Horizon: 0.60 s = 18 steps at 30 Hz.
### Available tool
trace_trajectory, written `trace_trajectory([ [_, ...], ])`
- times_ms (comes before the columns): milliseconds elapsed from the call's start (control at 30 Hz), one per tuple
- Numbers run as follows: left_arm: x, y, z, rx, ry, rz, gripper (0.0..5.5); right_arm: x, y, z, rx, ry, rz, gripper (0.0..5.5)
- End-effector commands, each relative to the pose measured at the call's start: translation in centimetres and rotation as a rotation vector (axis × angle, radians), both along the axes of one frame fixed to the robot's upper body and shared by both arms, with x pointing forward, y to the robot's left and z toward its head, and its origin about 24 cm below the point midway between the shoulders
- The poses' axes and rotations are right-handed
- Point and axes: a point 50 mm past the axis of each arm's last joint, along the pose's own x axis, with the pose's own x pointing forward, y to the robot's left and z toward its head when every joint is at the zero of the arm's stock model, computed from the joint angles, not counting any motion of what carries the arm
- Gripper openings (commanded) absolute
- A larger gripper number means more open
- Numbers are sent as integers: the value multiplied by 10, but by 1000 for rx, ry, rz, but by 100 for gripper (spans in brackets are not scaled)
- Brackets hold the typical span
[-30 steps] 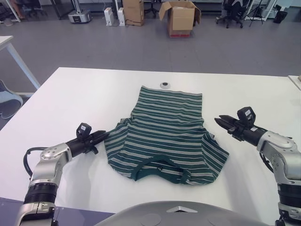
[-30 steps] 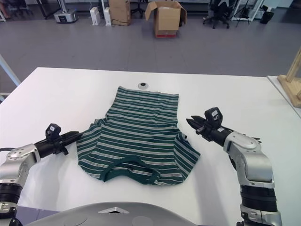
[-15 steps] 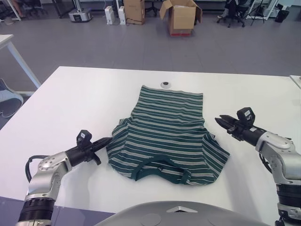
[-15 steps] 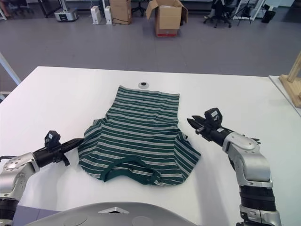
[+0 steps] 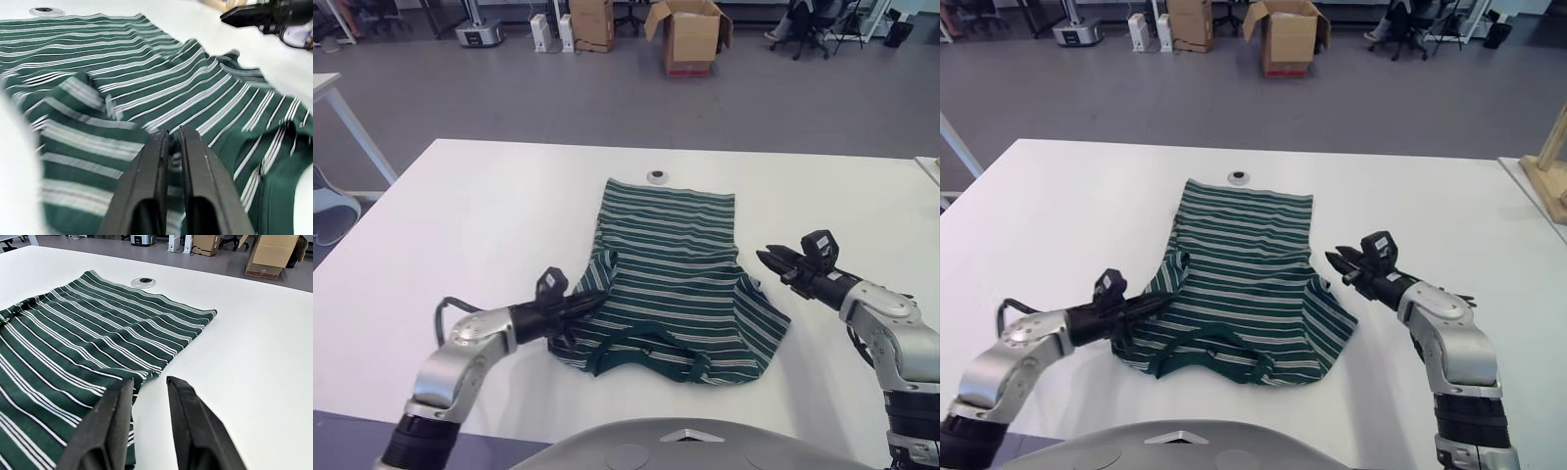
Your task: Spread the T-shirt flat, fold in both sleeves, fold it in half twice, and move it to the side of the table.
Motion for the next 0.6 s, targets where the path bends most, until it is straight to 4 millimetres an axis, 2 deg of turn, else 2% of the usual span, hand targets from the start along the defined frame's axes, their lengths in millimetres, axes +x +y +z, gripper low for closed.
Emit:
trace_trajectory([
  [33, 8, -5, 24, -206, 14, 63, 45, -30, -9, -18, 1, 102, -30, 131],
  [133, 7, -2, 44, -382, 55, 90, 45, -58, -11, -27, 83, 149, -93, 131],
  [200, 16, 21, 46, -378, 37, 220, 45, -77, -12, -27, 154, 173, -119, 131],
  [233, 18, 32, 43, -355, 30, 278, 49, -82, -13, -28, 176, 187, -125, 149],
  [300, 19, 46, 35, -328, 47, 350, 49, -88, -13, -34, 187, 210, -141, 180],
  [467, 16, 46, 26, -312, 55, 371, 49, -95, -13, -55, 166, 258, -196, 186],
  [600, 16, 47, 24, -308, 50, 374, 49, -103, -12, -63, 169, 297, -177, 111],
])
